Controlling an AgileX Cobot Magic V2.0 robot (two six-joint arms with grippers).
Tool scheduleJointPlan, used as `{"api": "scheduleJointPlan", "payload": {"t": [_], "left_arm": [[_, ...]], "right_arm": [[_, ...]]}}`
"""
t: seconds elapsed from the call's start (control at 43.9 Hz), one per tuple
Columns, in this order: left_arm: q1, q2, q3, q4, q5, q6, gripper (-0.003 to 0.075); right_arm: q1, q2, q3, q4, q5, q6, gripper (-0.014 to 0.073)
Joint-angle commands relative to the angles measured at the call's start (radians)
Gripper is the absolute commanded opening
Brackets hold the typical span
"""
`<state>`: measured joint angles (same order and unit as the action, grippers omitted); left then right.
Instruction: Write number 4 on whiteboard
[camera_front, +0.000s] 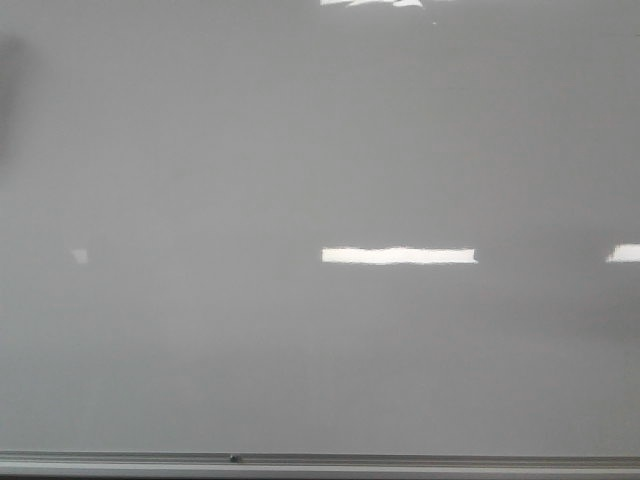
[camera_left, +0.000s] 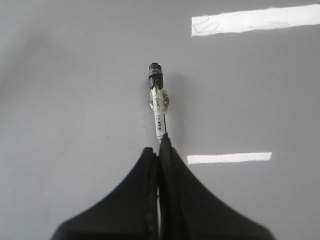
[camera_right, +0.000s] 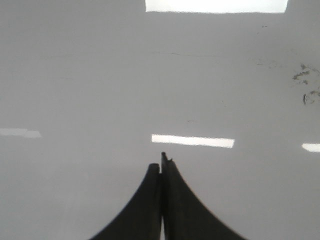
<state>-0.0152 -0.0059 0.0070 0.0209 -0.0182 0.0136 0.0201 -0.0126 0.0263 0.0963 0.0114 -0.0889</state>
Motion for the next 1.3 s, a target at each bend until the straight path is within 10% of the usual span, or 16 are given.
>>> {"api": "scheduleJointPlan", "payload": {"t": [0.0,0.797,1.002,1.275], "left_arm": [[0.002,-0.016,0.007,0.0,-0.079,0.0,-0.002],[0.002,-0.016,0.007,0.0,-0.09,0.0,-0.002],[0.002,-0.014,-0.029,-0.021,-0.202,-0.006,-0.002],[0.002,0.035,-0.267,-0.069,0.006,-0.014,-0.002]], "right_arm": [[-0.004,-0.017,-0.014,-0.002,-0.079,-0.01,-0.0071],[-0.004,-0.017,-0.023,0.016,-0.074,0.015,-0.0071],[-0.004,-0.017,-0.167,0.021,0.031,0.015,-0.0071],[-0.004,0.082,-0.466,0.005,0.275,0.015,-0.0071]]}}
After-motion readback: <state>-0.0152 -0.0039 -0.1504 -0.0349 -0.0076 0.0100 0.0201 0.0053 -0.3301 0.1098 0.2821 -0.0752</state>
